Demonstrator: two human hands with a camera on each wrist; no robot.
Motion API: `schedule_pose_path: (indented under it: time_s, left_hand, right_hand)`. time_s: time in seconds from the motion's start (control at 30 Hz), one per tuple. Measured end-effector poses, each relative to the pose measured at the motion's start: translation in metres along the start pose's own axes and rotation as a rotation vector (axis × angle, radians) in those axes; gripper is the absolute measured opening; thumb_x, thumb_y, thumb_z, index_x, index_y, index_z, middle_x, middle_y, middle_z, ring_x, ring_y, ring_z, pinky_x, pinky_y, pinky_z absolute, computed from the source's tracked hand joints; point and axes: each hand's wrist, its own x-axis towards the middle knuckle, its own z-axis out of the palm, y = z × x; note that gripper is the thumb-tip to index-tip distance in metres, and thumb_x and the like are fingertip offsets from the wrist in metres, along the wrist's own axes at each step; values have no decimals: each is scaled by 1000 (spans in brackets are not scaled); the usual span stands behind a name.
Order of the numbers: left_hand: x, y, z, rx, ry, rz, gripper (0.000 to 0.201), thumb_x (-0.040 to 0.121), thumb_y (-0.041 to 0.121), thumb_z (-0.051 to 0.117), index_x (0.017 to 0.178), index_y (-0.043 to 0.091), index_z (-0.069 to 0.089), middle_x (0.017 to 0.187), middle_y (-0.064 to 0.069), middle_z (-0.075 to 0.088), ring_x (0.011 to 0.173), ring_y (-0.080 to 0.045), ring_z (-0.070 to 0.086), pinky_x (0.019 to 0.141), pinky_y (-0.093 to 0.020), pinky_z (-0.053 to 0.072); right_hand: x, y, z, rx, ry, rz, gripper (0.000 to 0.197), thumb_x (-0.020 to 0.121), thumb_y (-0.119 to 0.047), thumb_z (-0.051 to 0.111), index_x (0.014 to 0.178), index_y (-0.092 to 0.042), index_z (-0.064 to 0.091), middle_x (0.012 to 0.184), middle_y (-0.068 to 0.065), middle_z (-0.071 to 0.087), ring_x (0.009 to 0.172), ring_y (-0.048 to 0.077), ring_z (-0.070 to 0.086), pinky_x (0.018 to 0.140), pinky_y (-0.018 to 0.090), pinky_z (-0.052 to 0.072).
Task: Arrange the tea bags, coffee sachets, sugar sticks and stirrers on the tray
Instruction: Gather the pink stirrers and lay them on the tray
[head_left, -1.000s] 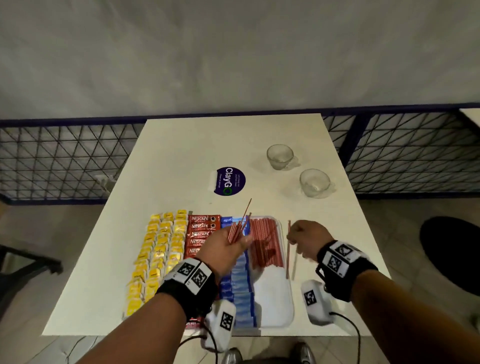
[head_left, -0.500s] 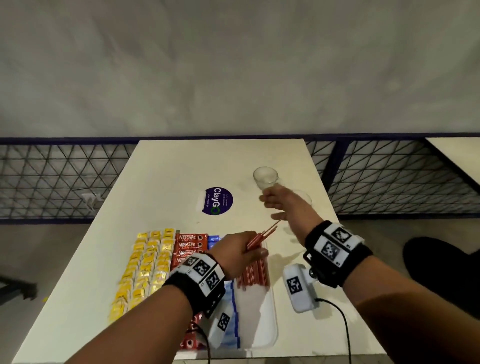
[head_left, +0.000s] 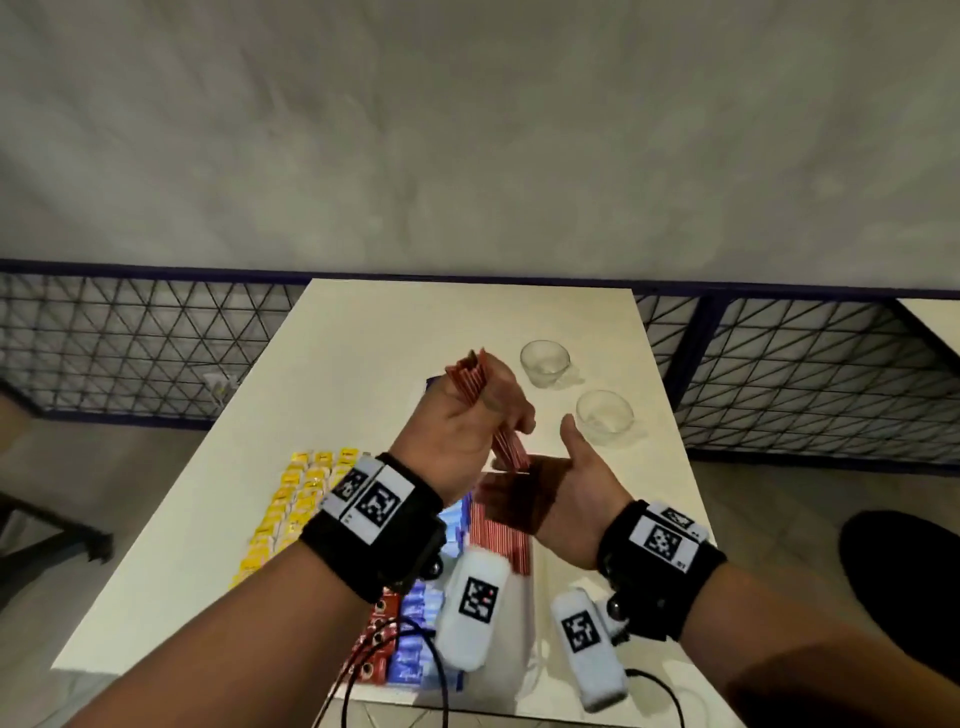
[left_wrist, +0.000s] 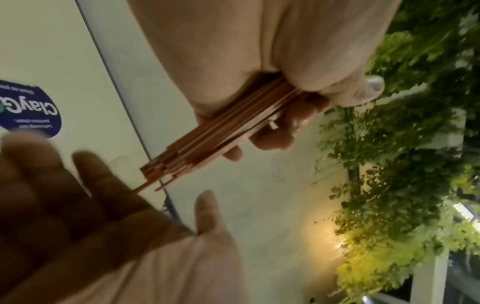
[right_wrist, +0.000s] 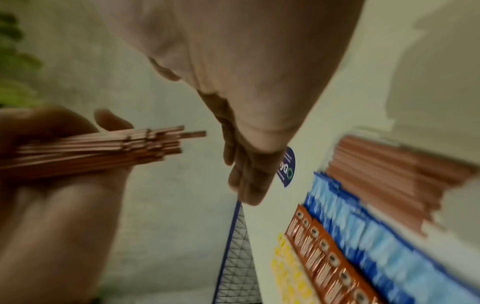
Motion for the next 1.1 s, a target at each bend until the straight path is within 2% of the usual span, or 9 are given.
schedule_pose_path:
  time_s: [0.17,0.3,0.43,0.53,0.63,0.73,0.9,1.03,1.1]
  left_hand:
    - [-12,-23,14,100,-32,-50,43,69,74,65,62,31,58,56,8,56,67,-26,54,70,-39,45]
    - [-15,-24,16,185,-56,-64,43,72,71,63,61,30,57,57,4,57,63,-23,55,69,-35,47]
    - [-14,-21,8,279,-88,-133,31,85,49,63,61,29,62,50,8,53,52,-16,51,59,-28,44]
    - [-14,-18,-11,654,-242,-250,28,93,27,62,66,34,68,50,11,51,51,-4,45,55,-20,39]
    - [-16,-22,-22,1073,-442,-369,26,91,40,62,73,25,50,64,9,50,63,-11,48,62,-26,37]
    - [-16,-21,-8,1115,-494,-314,27,91,40,62,89,14,61,78,-5,63,71,-15,51,65,-25,33]
    - [-14,-17,-7,1205,-491,-312,30,89,46,61,85,16,59,71,2,56,71,-16,51,65,-24,33]
    - [-14,-13,-5,1160,-546,-187,26,94,29,59,99,5,68,88,-12,68,74,-16,53,68,-24,36]
    - [-14,-4,-6,1078,-508,-187,20,94,29,59,94,11,67,76,4,65,65,-6,50,62,-19,34]
  right_hand:
    - [-14,-2,9,165,-132,-17,82,94,-64,24,118,5,62,124,26,60,111,35,60,93,47,51]
    - [-19,0,11,169,-112,-24,59,94,-58,34,75,-5,54,90,21,65,92,34,66,81,46,54]
    - [-21,-3,10,23,-90,-40,63,93,-58,35,84,0,60,81,17,64,82,31,66,94,51,44]
    - [-22,-29,12,-264,13,-218,68,94,-59,28,111,1,56,107,17,66,99,31,62,102,49,40]
    - [-19,-43,27,-627,105,-439,60,97,-59,18,108,-18,61,118,5,66,116,21,57,104,42,40]
    - [-11,-28,34,-1002,112,-502,73,78,-78,21,109,-27,64,119,-6,65,117,11,55,103,34,39]
    - [-4,-24,29,-962,112,-511,63,83,-69,20,104,-29,65,112,-10,66,111,8,57,103,37,40]
    - [-3,-16,33,-992,122,-489,53,96,-59,28,101,-22,67,108,-7,66,106,14,59,95,35,46]
    - [-2,-21,33,-912,104,-496,54,96,-56,28,100,-20,67,105,-4,68,98,13,61,91,33,45]
